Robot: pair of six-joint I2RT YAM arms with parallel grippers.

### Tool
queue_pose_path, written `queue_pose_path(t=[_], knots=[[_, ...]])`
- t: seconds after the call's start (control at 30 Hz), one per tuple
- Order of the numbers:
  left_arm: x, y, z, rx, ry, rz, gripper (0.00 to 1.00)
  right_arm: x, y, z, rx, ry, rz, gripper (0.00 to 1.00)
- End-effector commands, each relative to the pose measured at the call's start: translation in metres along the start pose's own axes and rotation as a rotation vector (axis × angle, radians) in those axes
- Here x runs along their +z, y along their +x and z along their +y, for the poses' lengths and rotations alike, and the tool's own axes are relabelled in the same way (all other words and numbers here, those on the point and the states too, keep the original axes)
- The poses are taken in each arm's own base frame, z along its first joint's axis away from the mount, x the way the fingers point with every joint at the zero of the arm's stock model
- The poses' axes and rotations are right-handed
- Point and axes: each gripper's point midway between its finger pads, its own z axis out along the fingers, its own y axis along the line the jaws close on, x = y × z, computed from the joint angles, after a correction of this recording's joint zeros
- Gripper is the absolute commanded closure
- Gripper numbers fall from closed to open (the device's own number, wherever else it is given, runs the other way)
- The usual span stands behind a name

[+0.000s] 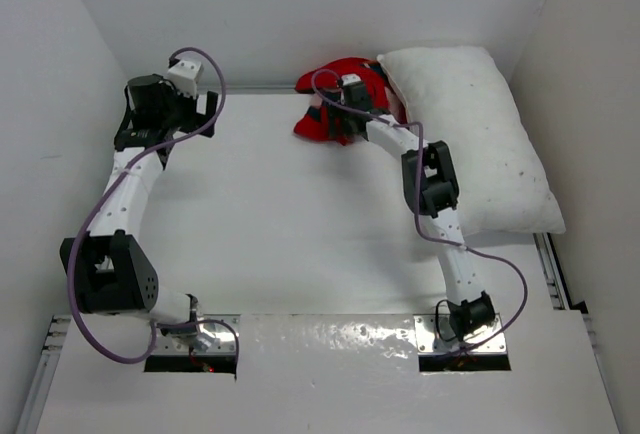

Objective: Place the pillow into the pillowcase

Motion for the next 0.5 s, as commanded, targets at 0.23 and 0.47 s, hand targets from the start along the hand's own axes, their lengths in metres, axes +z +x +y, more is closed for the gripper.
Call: queue_pose_path(t=[0.23, 0.47], knots=[[-0.025, 0.0, 0.009, -0.058, -0.092, 0.013, 0.0, -0.067, -0.032, 0.16, -0.27, -0.488, -0.161, 1.0], [-0.026, -0.009, -0.005, -0.047, -0.002, -0.025, 0.01, -0.288, 0.071, 0.286, -0.839, -1.123, -0.1, 1.0]])
